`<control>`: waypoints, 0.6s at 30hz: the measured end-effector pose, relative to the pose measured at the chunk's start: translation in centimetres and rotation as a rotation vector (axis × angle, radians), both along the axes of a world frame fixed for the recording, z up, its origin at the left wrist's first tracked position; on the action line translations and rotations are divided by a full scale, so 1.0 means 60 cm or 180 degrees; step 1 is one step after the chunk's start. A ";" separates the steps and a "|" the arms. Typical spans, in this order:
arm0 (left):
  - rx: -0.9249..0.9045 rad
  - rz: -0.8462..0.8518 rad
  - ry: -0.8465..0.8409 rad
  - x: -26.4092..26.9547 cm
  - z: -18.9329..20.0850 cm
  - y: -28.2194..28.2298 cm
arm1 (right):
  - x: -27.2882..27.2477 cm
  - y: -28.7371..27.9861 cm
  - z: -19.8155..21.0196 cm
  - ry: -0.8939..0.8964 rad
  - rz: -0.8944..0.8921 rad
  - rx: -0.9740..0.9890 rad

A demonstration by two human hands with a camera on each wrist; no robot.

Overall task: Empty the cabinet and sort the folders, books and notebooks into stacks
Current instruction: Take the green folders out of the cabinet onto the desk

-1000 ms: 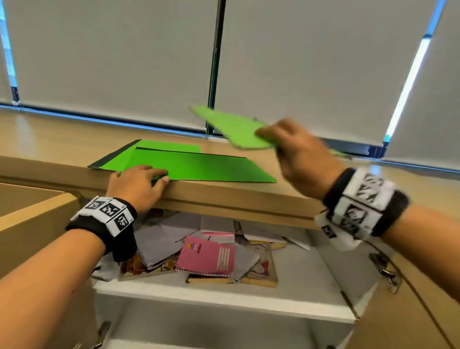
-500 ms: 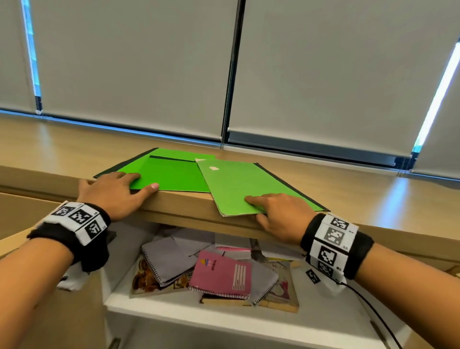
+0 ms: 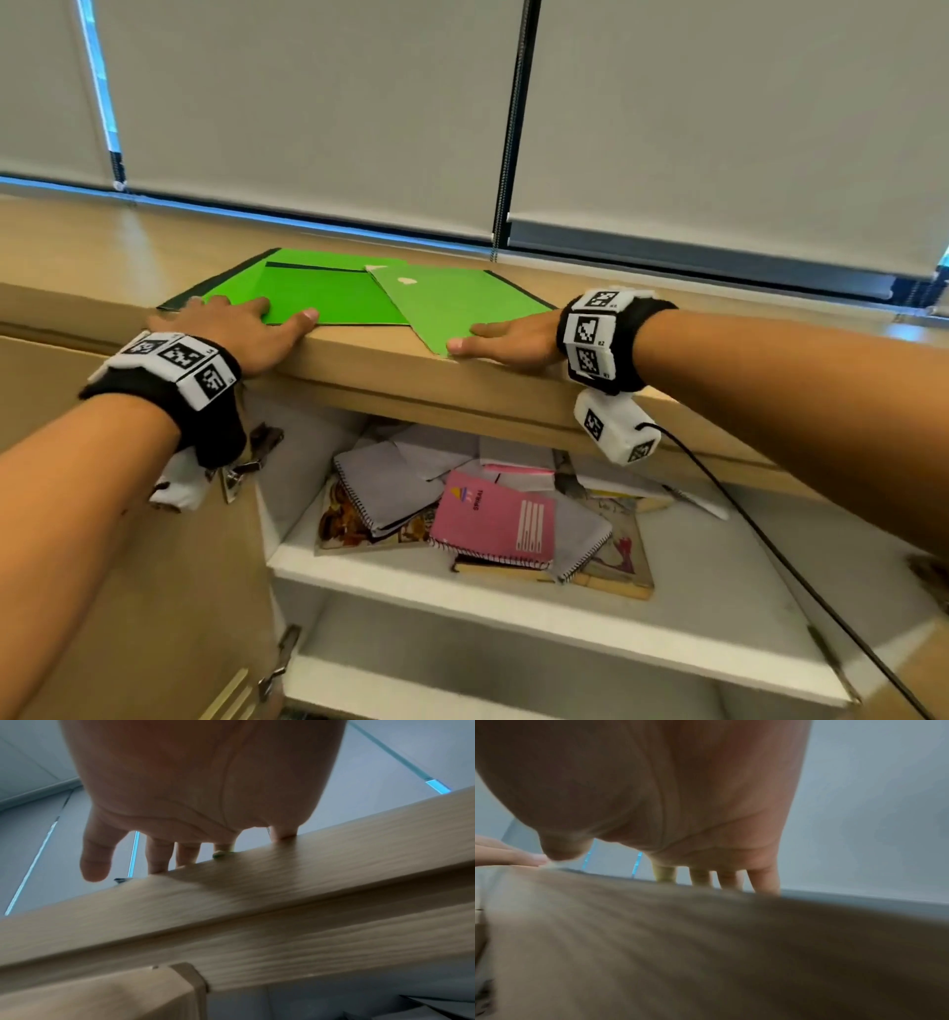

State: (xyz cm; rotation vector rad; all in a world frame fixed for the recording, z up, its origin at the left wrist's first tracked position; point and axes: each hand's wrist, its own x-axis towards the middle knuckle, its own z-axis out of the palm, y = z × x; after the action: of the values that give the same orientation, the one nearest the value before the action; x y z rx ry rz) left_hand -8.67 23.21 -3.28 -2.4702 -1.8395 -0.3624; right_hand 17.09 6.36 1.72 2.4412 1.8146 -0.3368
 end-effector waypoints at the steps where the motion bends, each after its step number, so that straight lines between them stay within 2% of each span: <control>1: -0.0045 -0.0045 -0.0042 0.003 -0.001 0.004 | 0.005 0.012 -0.003 0.0175 0.0001 0.0035; 3: -0.0133 -0.0150 -0.0088 0.008 -0.004 0.015 | 0.013 0.028 -0.013 0.0265 -0.0083 0.0121; 7: -0.0210 -0.0157 -0.0195 0.013 -0.004 0.002 | 0.013 0.020 -0.026 0.0036 -0.0261 0.0328; 10: 0.0096 -0.0084 -0.0553 0.017 -0.013 -0.049 | -0.001 -0.020 -0.018 -0.0358 -0.0068 0.0619; 13: 0.0726 -0.0630 -0.0912 0.035 -0.034 -0.120 | -0.022 -0.134 -0.022 -0.0692 0.0555 0.1494; 15: 0.1160 -0.1239 -0.0993 0.059 -0.059 -0.165 | -0.031 -0.235 -0.057 -0.0611 0.1037 0.2054; 16: 0.1319 -0.1536 -0.0939 0.075 -0.067 -0.184 | -0.030 -0.277 -0.085 -0.0602 0.1196 0.2120; 18: 0.1445 -0.1959 -0.0782 0.117 -0.092 -0.219 | -0.004 -0.332 -0.162 -0.0649 0.1151 0.1778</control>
State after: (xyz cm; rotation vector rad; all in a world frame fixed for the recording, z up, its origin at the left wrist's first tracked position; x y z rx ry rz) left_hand -1.67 10.07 -8.79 -2.6551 -0.8450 -1.0113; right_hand 16.83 -13.59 -8.01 2.2404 2.4344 0.4897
